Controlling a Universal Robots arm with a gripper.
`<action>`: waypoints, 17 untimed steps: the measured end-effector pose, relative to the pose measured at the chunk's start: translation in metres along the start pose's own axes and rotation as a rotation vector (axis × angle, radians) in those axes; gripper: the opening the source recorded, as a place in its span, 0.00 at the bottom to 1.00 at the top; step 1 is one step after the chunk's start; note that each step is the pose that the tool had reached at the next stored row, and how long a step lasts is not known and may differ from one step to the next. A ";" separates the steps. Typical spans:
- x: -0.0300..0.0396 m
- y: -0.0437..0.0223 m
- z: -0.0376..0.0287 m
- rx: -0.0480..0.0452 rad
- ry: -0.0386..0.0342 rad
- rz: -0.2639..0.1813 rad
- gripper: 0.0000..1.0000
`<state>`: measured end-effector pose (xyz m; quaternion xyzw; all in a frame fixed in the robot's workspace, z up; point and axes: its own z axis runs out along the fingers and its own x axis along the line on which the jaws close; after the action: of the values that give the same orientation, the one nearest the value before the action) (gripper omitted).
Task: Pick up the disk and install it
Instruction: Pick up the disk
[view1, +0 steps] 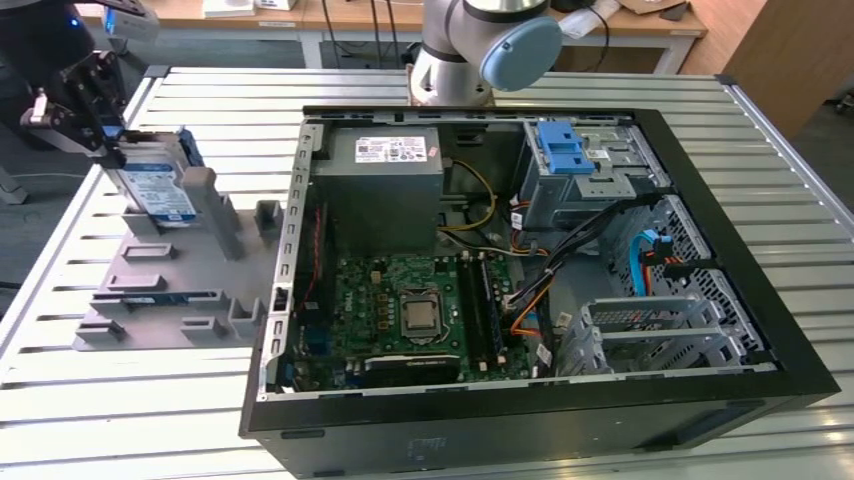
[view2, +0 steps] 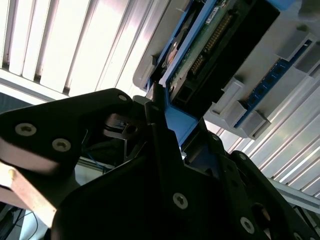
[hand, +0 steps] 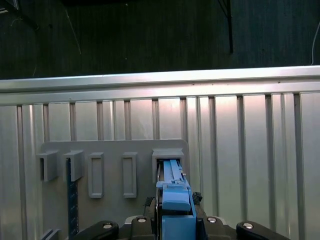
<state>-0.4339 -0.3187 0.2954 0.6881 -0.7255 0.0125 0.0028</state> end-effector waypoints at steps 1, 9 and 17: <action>0.0000 0.0000 -0.0013 0.0000 0.0000 0.000 0.36; 0.0003 -0.0002 -0.0151 0.0001 0.0000 0.000 0.36; 0.0005 -0.0004 -0.0249 0.0002 -0.0001 0.000 0.36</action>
<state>-0.4339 -0.3187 0.3204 0.6881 -0.7255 0.0125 0.0027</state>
